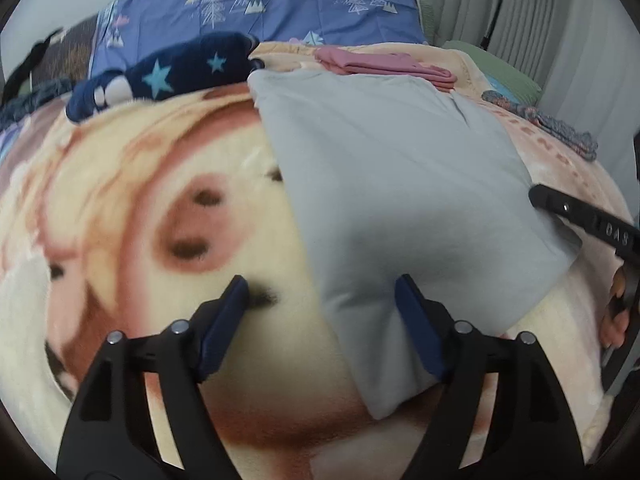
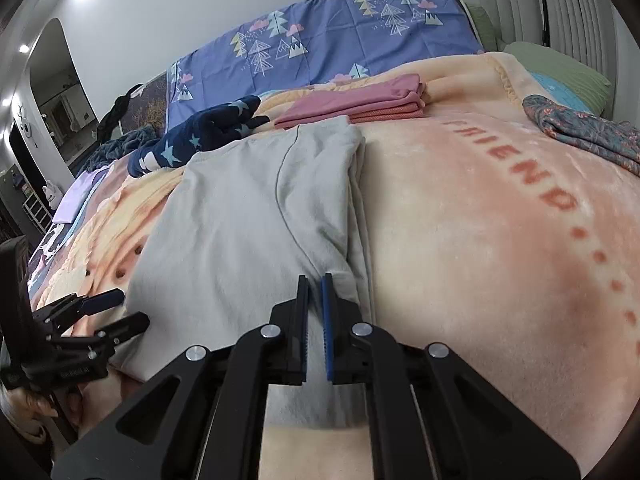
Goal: Fold small clothes
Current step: 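Release the shirt with the right tool and press the fold flat with the left tool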
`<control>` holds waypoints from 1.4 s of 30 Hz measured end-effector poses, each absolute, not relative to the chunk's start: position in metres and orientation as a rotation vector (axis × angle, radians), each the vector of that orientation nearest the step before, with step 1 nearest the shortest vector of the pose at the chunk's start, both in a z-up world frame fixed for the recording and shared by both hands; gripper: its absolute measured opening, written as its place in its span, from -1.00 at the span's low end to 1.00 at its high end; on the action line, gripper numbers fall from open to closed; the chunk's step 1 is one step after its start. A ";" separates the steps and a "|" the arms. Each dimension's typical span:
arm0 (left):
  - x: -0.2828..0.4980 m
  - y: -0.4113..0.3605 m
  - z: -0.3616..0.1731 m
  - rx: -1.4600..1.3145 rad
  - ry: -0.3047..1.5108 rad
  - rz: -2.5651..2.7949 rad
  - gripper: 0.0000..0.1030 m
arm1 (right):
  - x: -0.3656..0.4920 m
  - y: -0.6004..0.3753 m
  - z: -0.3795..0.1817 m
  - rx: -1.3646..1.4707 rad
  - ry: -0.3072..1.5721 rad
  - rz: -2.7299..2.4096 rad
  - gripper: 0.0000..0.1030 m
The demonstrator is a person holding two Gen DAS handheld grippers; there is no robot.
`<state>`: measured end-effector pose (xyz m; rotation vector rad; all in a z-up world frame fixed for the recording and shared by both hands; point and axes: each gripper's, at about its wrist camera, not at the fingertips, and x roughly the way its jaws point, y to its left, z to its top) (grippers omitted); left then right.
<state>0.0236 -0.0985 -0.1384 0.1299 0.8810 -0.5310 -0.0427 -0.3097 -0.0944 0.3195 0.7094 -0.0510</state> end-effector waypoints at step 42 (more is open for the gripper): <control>0.082 -0.120 -0.090 0.105 0.740 -0.535 0.13 | 0.089 -0.382 -0.071 0.531 0.805 0.005 -0.04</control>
